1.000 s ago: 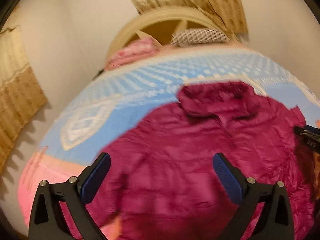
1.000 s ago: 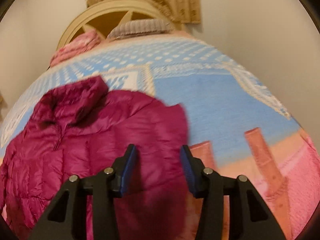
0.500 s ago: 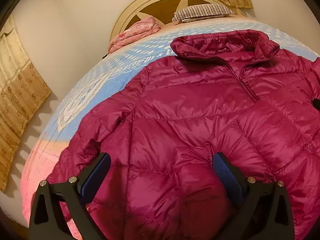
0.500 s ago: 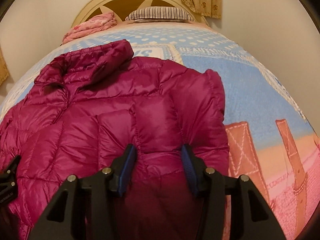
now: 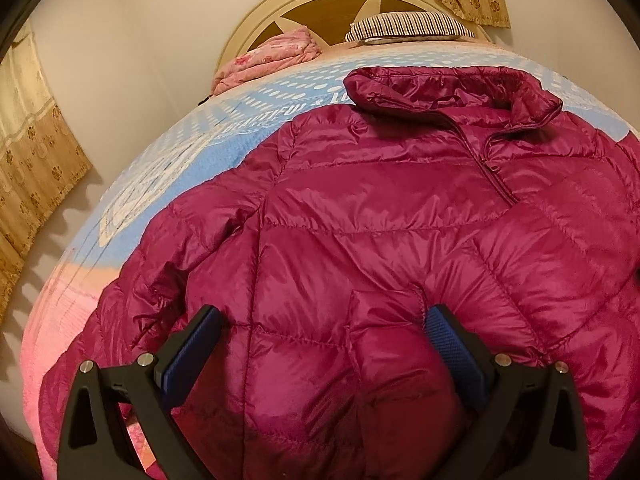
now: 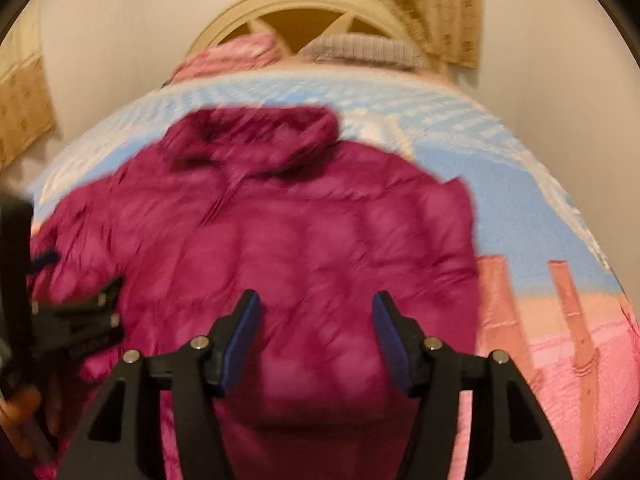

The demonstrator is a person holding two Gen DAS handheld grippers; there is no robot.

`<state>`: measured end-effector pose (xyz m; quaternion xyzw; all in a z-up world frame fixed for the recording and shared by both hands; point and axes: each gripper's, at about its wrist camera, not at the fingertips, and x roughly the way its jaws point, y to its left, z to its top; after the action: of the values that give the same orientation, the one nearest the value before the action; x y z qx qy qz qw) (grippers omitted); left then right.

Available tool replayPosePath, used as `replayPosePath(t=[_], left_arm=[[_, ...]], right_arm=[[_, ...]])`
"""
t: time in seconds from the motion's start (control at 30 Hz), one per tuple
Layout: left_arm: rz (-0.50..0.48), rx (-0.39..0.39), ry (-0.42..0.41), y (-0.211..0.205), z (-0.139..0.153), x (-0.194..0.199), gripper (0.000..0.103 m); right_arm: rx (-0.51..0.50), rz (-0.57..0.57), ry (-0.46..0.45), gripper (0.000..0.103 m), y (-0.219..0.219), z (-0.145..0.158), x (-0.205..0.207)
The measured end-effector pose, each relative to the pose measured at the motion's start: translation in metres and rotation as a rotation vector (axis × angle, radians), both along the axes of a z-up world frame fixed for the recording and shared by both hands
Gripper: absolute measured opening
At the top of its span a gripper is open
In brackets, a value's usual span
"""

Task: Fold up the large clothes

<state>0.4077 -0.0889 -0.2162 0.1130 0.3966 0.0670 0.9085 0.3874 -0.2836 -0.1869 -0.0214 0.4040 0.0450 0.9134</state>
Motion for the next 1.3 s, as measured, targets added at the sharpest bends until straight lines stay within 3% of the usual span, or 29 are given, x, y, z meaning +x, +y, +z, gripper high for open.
replayPosePath(t=[0.1, 0.23, 1.07, 1.23, 1.3], left_arm=[[0.0, -0.024, 0.006, 0.003, -0.001, 0.001, 0.102], [-0.001, -0.02, 0.006, 0.003, -0.001, 0.001, 0.102], [-0.005, -0.009, 0.01, -0.001, -0.001, 0.001, 0.102], [-0.019, -0.085, 0.068, 0.02, 0.02, -0.003, 0.102], [-0.017, -0.108, 0.027, 0.04, 0.046, -0.02, 0.102]], right_arm=[[0.014, -0.007, 0.05, 0.062, -0.002, -0.023, 0.005], [0.017, -0.013, 0.061, 0.063, -0.001, -0.029, 0.008], [-0.054, -0.025, 0.043, 0.066, 0.007, -0.031, 0.006], [-0.056, -0.028, 0.042, 0.068, 0.006, -0.031, 0.005], [-0.049, -0.029, 0.045, 0.069, 0.005, -0.03, 0.005]])
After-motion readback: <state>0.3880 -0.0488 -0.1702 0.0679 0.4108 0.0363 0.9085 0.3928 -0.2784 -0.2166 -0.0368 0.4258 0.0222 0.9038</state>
